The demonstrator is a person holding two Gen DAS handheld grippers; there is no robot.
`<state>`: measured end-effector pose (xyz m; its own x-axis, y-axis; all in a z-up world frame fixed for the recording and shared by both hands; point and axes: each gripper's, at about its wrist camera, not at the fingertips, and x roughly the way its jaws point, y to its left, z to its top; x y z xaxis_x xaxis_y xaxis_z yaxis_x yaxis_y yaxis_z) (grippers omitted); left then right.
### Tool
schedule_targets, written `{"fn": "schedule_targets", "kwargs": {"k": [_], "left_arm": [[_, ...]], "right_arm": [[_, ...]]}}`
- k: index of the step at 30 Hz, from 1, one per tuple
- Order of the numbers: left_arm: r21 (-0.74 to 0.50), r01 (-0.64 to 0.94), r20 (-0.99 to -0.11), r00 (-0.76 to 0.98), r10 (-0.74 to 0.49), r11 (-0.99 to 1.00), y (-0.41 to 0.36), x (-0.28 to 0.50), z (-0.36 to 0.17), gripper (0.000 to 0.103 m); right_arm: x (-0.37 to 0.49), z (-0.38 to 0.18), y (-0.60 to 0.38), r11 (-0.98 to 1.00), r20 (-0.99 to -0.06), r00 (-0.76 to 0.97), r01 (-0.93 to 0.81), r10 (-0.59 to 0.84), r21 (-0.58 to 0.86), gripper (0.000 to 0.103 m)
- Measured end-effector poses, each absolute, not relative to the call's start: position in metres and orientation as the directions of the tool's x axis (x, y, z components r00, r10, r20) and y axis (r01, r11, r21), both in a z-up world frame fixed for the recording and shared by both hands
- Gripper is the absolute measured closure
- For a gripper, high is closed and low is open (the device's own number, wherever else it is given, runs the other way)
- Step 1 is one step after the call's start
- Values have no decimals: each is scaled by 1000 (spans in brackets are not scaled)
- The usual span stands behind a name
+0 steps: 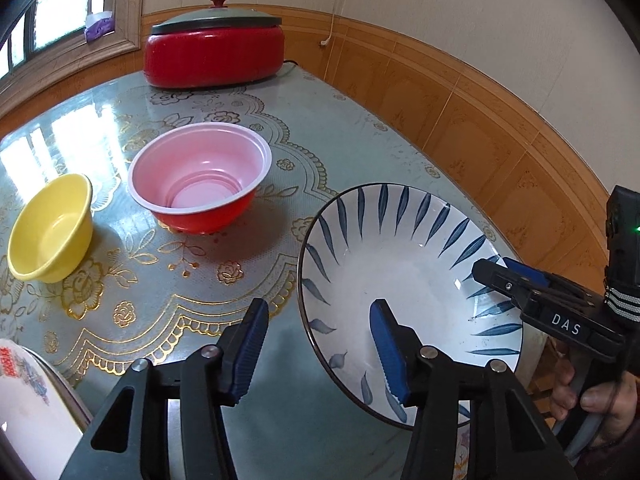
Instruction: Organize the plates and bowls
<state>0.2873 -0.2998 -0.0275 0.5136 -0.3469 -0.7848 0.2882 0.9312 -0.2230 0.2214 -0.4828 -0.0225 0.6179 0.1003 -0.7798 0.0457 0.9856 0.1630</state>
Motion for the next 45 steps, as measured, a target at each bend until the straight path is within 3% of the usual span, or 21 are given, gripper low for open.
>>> {"fn": "schedule_targets", "kwargs": {"k": [1, 2, 5, 6, 9, 15, 20, 45], "left_arm": [[-222, 287, -787, 511, -345, 932, -301, 288, -29, 53], [-223, 289, -790, 506, -346, 931, -302, 289, -30, 56], [-218, 292, -799, 495, -342, 931, -304, 290, -35, 68], [-219, 296, -802, 488, -344, 930, -304, 290, -36, 76], [-214, 301, -802, 489, -343, 929, -303, 287, -37, 83], [-212, 303, -800, 493, -343, 929, -301, 283, -36, 87], [-197, 291, -793, 514, -326, 936, -292, 274, -31, 88], [-133, 230, -815, 528, -238, 964, -266, 208, -27, 86]], "right_arm": [[222, -23, -481, 987, -779, 620, 41, 96, 154, 47], [222, -22, -480, 987, -775, 623, 31, 104, 157, 57], [224, -24, -470, 992, -780, 616, -16, 110, 127, 70], [224, -25, -465, 995, -783, 614, -28, 97, 101, 72], [224, -29, -459, 996, -793, 603, -50, 90, 74, 72], [231, -38, -458, 990, -809, 570, -80, 142, 118, 73], [224, -41, -447, 989, -813, 569, -136, 127, 59, 85], [187, -41, -407, 955, -825, 531, -296, 192, 32, 85]]}}
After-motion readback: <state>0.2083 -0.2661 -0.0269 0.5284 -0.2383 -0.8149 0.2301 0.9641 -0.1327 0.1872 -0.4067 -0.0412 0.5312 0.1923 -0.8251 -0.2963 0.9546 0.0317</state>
